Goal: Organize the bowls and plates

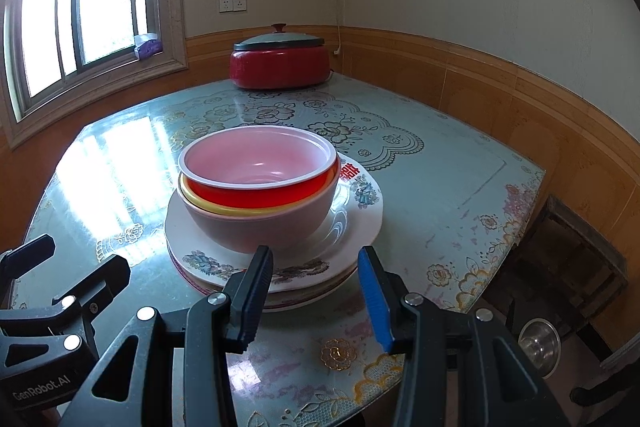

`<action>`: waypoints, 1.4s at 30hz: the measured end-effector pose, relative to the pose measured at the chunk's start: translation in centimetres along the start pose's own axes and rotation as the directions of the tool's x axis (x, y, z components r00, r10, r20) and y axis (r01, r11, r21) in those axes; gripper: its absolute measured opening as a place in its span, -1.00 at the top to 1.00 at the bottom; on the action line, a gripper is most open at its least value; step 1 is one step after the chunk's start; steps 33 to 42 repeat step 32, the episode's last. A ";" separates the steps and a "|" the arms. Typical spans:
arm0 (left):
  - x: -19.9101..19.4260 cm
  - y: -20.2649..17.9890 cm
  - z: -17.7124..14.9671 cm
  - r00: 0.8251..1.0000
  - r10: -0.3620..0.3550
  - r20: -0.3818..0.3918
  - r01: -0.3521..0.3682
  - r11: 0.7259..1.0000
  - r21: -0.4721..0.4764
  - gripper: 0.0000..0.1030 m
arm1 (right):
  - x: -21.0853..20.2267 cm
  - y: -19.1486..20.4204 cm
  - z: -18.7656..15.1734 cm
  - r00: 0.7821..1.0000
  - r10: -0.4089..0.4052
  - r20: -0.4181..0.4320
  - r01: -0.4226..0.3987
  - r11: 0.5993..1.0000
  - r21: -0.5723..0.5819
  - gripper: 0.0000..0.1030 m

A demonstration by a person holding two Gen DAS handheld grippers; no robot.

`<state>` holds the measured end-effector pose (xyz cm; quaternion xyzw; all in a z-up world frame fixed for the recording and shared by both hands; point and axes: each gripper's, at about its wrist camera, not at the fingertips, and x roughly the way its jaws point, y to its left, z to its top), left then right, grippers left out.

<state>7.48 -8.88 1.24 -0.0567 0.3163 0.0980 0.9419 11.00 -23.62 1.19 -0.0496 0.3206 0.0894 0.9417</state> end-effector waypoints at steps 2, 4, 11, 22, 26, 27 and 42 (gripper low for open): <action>0.0 0.0 -0.1 1.000 0.000 0.000 0.000 1.000 0.000 -0.99 | 0.0 0.0 0.0 1.000 0.001 -0.001 -0.001 1.000 -0.001 0.14; 0.0 -0.1 -0.1 1.000 0.001 0.000 -0.001 1.000 0.004 -0.99 | 0.1 0.1 0.0 1.000 0.002 -0.003 -0.002 1.000 -0.002 0.14; 0.0 -0.3 -0.2 1.000 0.000 0.001 0.000 1.000 0.011 -0.99 | 0.2 0.1 0.0 1.000 0.003 -0.008 -0.003 1.000 -0.002 0.14; -0.2 -0.7 -0.3 1.000 0.004 0.003 -0.004 1.000 0.018 -0.99 | 0.4 0.1 -0.1 1.000 0.010 -0.015 -0.010 1.000 -0.002 0.14; -0.3 -0.6 -0.4 1.000 0.012 0.011 -0.012 1.000 0.010 -0.98 | 0.6 0.2 -0.2 1.000 0.012 -0.020 -0.012 1.000 -0.004 0.14; -0.3 -0.5 -0.5 1.000 0.014 0.014 -0.014 1.000 0.006 -0.95 | 0.7 0.1 -0.2 1.000 0.012 -0.021 -0.012 1.000 -0.004 0.14; 0.1 0.0 -0.5 1.000 0.012 -0.001 -0.012 1.000 -0.011 -0.92 | 0.7 -0.2 -0.1 1.000 0.016 -0.020 -0.016 1.000 0.005 0.14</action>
